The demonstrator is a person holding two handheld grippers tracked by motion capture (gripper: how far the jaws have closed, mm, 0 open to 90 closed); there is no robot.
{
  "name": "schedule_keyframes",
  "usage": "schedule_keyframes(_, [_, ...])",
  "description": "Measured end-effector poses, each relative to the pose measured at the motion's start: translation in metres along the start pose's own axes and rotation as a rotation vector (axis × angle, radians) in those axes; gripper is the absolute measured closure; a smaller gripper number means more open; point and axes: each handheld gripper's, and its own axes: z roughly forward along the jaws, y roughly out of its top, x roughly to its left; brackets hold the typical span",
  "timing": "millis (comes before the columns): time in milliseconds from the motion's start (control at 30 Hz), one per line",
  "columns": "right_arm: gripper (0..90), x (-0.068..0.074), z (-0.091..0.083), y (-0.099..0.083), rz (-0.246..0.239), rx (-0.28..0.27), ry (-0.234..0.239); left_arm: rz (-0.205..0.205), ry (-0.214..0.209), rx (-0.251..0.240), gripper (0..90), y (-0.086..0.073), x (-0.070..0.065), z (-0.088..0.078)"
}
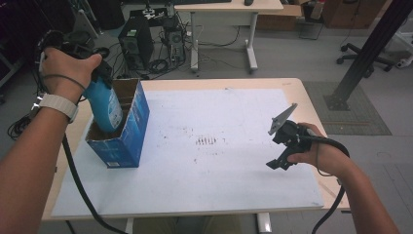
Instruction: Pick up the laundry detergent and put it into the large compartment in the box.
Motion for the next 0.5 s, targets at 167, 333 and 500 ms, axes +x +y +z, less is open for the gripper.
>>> schedule_keyframes(167, [11.0,0.0,0.001,0.0,0.003,0.001,0.002,0.002,0.001,0.004,37.4,-0.002,0.001,0.013])
schedule_keyframes(333, [11.0,0.0,0.003,-0.001,0.005,0.002,0.004,-0.001,-0.003,0.015,37.4,-0.004,0.002,0.025])
schedule_keyframes(500, [11.0,0.0,0.003,-0.003,0.009,0.001,0.002,-0.001,0.003,0.018,37.4,-0.006,0.003,0.036])
